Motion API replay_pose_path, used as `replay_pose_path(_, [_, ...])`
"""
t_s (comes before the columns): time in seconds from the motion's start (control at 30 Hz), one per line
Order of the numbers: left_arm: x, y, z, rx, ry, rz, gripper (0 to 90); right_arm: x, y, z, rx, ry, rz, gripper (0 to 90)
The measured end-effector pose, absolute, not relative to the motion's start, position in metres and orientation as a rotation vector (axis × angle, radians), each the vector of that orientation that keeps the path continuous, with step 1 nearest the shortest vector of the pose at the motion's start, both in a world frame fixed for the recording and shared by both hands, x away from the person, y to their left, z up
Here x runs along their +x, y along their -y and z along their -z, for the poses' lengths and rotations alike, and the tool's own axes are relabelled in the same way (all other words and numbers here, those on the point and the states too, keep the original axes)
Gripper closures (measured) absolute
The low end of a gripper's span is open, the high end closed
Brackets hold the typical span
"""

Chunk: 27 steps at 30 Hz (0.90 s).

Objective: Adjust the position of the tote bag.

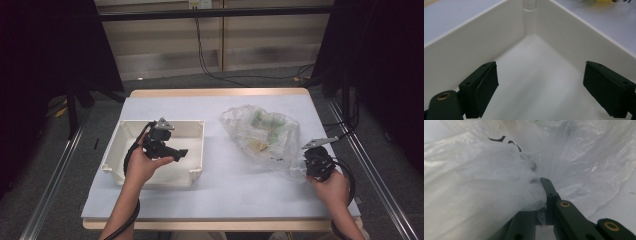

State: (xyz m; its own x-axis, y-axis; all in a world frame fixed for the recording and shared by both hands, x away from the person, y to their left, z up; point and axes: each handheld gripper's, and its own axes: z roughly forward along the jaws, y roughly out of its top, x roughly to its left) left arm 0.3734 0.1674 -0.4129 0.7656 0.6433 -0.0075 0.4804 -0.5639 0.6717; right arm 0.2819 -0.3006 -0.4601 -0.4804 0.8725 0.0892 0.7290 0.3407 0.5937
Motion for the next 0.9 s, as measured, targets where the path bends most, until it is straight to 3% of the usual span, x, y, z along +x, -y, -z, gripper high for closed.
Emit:
replay_pose_path(0.3, [0.374,-0.163,0.408,2.283,-0.812,-0.317,12.6,0.279,0.297,0.452,1.424,-2.36,-0.889,69.3])
replay_pose_path(0.57, [0.374,-0.149,0.403,2.299,-0.765,-0.299,12.2,0.277,0.293,0.45,1.396,-2.369,-0.879,61.3])
replay_pose_path(0.9, [0.369,-0.124,0.39,2.321,-0.685,-0.269,14.4,0.272,0.297,0.445,1.417,-2.354,-0.897,58.6])
